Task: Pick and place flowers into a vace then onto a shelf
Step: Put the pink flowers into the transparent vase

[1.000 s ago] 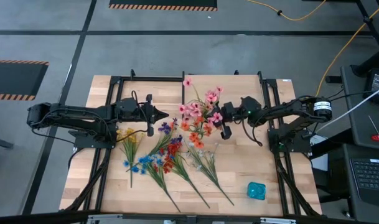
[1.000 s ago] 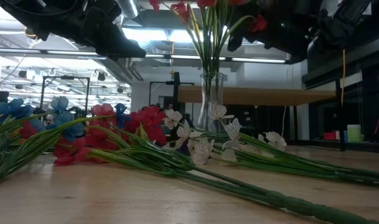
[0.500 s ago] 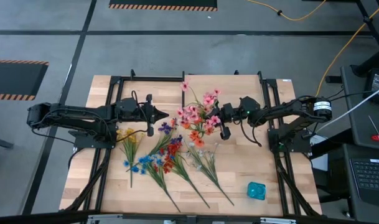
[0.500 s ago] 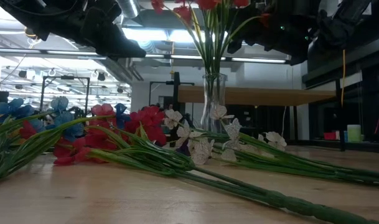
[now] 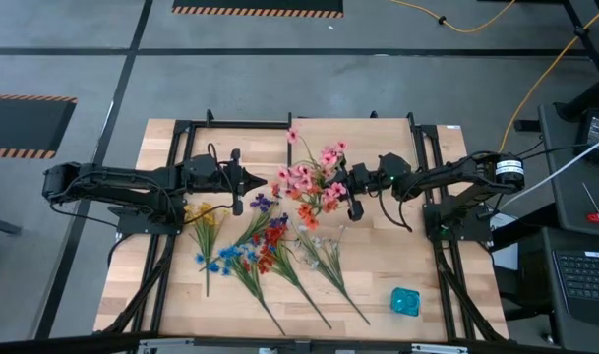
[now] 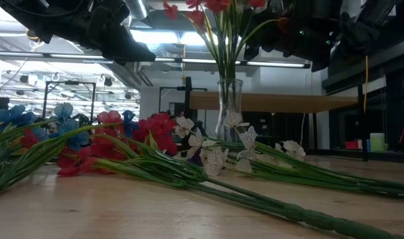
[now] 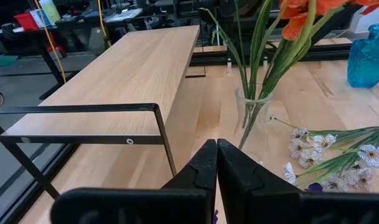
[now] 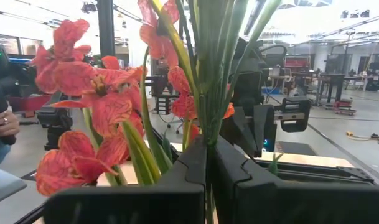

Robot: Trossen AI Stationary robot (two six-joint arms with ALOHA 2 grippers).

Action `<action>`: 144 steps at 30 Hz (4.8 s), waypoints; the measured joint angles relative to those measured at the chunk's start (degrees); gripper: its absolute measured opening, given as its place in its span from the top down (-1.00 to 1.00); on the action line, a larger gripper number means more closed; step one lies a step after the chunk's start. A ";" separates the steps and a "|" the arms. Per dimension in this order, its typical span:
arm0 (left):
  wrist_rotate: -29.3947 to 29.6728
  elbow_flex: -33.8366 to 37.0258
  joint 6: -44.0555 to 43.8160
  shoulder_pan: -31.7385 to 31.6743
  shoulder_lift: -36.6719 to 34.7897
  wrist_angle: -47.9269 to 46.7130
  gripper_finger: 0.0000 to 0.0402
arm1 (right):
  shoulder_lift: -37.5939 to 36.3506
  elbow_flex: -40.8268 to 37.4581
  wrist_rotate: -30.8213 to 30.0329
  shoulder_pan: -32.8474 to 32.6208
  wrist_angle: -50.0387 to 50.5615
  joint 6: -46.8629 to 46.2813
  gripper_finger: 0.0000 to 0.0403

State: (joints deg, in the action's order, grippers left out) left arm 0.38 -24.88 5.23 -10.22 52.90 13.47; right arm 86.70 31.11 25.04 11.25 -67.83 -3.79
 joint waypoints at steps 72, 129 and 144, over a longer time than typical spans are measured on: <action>-0.15 0.00 -1.53 0.00 0.02 -1.30 0.98 | -12.63 10.01 -0.57 3.76 44.03 9.91 0.10; -0.21 0.00 -1.51 0.00 0.02 -3.96 0.97 | -12.66 28.09 -5.95 3.76 79.69 11.58 0.60; -0.22 0.00 -1.51 -0.02 0.02 -4.01 0.98 | -19.55 28.04 -7.43 4.79 79.52 11.89 0.38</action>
State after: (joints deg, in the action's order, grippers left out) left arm 0.16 -24.88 3.73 -10.24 52.93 9.47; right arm 67.14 59.16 17.61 16.03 11.69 8.10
